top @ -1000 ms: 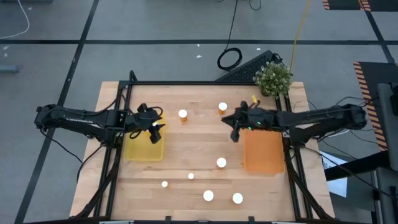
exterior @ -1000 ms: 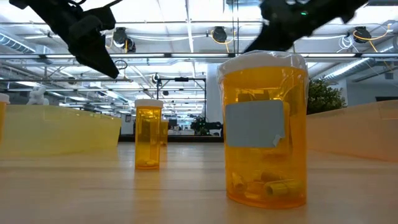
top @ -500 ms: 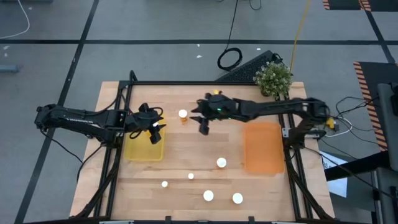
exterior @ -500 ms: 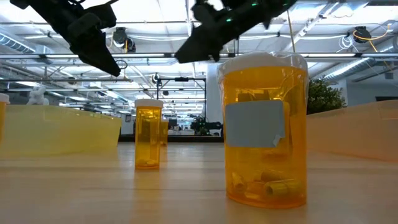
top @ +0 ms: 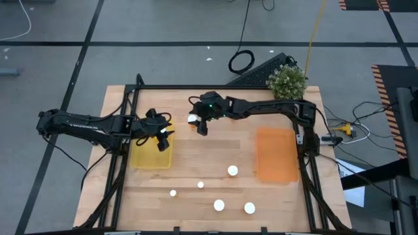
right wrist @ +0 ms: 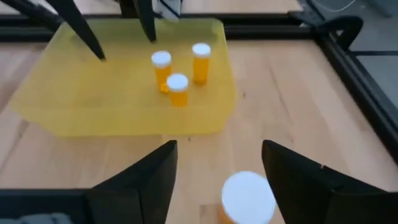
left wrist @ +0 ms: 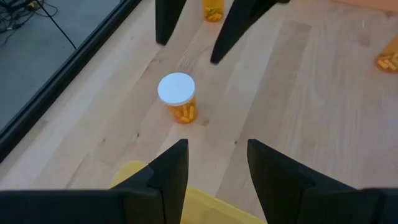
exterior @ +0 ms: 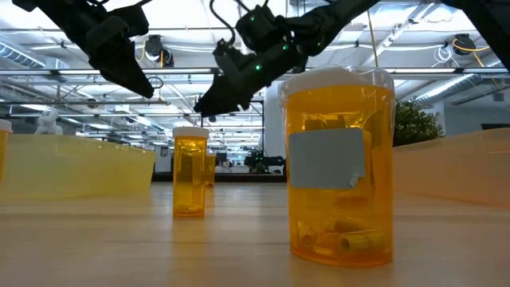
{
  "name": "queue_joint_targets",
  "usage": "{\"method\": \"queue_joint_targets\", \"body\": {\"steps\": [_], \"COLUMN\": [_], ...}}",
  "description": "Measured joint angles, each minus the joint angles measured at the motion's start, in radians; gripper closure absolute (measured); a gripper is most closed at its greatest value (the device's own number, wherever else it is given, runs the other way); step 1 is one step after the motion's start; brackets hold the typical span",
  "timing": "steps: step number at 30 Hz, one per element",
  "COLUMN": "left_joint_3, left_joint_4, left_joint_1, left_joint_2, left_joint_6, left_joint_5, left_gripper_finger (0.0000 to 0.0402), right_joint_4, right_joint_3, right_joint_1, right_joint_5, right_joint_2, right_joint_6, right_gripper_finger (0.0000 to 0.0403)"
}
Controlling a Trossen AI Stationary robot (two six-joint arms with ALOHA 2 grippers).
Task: Pick and place medicine bottles into bin by pill shape (circle, oval)
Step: Put the large orange pill bottle into the orange bin
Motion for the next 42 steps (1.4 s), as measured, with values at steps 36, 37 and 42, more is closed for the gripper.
{"method": "queue_joint_targets", "body": {"steps": [36,37,42], "left_joint_3": [-0.001,-0.001,-0.001], "left_joint_4": [0.005,0.005,0.005], "left_joint_1": [-0.009,-0.009,-0.009], "left_joint_2": [0.0,0.0,0.0], "left_joint_6": [-0.017,-0.017,-0.009], "left_joint_5": [0.009,0.009,0.01], "left_gripper_finger": [0.0234,0.0233,0.0234], "right_joint_4": [0.14,0.15,0.196], "right_joint_3": [0.008,0.008,0.008], "right_joint_1": [-0.019,-0.02,-0.021], "right_joint_5": [0.098,0.098,0.098], "right_joint_2": [0.162,0.162,0.161], "right_joint_6": [0.03,0.033,0.03], "right_gripper_finger": [0.011,0.011,0.011]}}
